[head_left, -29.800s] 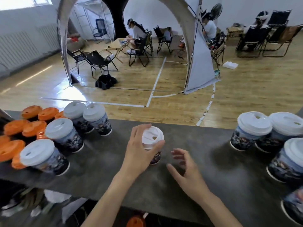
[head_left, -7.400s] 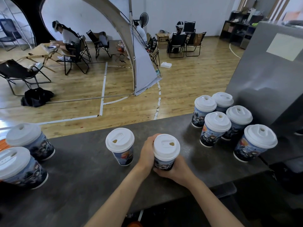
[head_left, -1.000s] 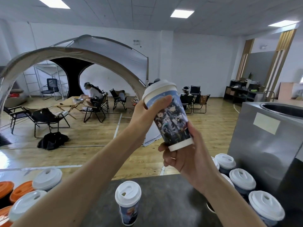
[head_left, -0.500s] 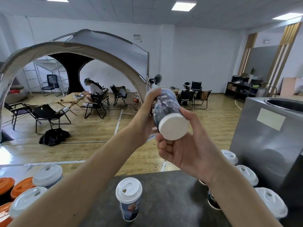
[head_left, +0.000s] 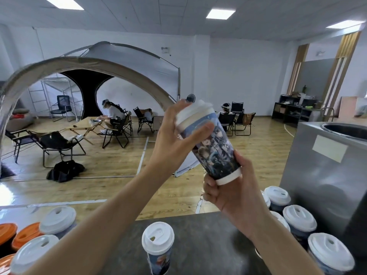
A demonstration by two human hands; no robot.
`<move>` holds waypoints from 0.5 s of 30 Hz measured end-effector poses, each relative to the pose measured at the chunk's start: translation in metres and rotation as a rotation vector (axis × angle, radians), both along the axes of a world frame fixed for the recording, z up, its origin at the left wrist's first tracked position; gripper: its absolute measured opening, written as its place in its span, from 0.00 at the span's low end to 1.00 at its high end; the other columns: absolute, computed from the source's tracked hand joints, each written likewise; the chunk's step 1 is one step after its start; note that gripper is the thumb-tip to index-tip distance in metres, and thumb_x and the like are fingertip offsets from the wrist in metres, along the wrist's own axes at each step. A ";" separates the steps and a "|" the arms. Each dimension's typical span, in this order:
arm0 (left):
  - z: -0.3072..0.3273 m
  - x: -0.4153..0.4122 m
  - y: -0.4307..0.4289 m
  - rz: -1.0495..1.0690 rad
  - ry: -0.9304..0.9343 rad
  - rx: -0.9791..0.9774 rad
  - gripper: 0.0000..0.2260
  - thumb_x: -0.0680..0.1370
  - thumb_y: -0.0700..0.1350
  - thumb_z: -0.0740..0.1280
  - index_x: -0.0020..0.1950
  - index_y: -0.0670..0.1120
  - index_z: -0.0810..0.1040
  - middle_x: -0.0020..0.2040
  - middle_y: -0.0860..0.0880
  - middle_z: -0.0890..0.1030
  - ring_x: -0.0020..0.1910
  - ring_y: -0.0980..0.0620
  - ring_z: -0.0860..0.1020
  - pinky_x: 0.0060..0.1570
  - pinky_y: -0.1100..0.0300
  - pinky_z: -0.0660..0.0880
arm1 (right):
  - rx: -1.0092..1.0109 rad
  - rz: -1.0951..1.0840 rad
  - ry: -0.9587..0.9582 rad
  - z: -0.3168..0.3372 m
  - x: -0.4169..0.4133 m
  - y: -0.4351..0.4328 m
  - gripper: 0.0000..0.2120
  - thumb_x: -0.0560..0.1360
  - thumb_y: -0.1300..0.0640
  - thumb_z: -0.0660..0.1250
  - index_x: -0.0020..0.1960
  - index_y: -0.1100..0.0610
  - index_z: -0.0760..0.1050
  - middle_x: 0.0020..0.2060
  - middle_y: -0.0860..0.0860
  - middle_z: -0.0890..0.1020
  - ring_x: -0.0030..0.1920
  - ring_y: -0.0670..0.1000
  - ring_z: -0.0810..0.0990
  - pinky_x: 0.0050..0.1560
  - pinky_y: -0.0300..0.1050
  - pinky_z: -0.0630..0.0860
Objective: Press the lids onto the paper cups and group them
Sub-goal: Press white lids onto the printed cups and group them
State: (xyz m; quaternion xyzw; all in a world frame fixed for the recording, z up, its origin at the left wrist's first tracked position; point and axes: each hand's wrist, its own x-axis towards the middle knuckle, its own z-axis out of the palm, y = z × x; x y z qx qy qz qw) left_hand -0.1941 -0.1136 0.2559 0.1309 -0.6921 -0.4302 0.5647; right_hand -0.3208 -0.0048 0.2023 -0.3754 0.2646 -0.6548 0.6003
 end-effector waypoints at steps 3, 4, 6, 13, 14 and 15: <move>0.003 0.010 -0.003 -0.116 -0.089 -0.109 0.24 0.72 0.54 0.75 0.68 0.55 0.76 0.58 0.63 0.79 0.54 0.54 0.84 0.42 0.55 0.85 | 0.041 -0.172 0.075 -0.005 -0.011 0.002 0.23 0.68 0.36 0.70 0.45 0.55 0.84 0.28 0.54 0.71 0.25 0.49 0.68 0.24 0.43 0.71; 0.004 0.011 -0.005 -0.127 -0.136 -0.089 0.20 0.73 0.54 0.74 0.65 0.57 0.79 0.57 0.62 0.79 0.53 0.55 0.84 0.41 0.56 0.84 | 0.050 -0.239 0.133 -0.007 -0.013 0.004 0.22 0.67 0.36 0.71 0.46 0.55 0.83 0.28 0.54 0.70 0.24 0.49 0.66 0.23 0.42 0.70; 0.005 0.011 -0.009 -0.089 -0.201 0.013 0.12 0.75 0.56 0.72 0.58 0.59 0.83 0.57 0.55 0.81 0.50 0.55 0.85 0.41 0.59 0.83 | 0.033 -0.372 0.291 -0.007 -0.014 0.006 0.20 0.66 0.34 0.71 0.45 0.50 0.81 0.27 0.53 0.67 0.24 0.49 0.64 0.23 0.41 0.68; -0.067 -0.026 0.009 -0.351 0.227 0.840 0.13 0.74 0.54 0.68 0.43 0.47 0.88 0.45 0.44 0.87 0.43 0.45 0.86 0.41 0.54 0.84 | -0.082 -1.025 1.109 0.038 -0.008 -0.014 0.32 0.62 0.23 0.71 0.50 0.49 0.79 0.38 0.44 0.84 0.37 0.42 0.82 0.30 0.37 0.76; -0.080 -0.032 0.014 -0.373 0.294 0.885 0.15 0.73 0.55 0.66 0.44 0.47 0.89 0.48 0.44 0.87 0.45 0.46 0.86 0.44 0.54 0.84 | -0.067 -1.052 1.195 0.041 -0.005 -0.020 0.31 0.63 0.24 0.71 0.48 0.50 0.78 0.38 0.44 0.84 0.38 0.42 0.82 0.33 0.41 0.78; -0.090 -0.037 0.018 -0.388 0.347 0.925 0.17 0.76 0.55 0.64 0.44 0.48 0.90 0.49 0.45 0.87 0.46 0.47 0.86 0.47 0.53 0.83 | -0.042 -1.063 1.267 0.042 0.000 -0.025 0.31 0.64 0.24 0.71 0.47 0.51 0.78 0.38 0.45 0.83 0.39 0.45 0.82 0.35 0.45 0.79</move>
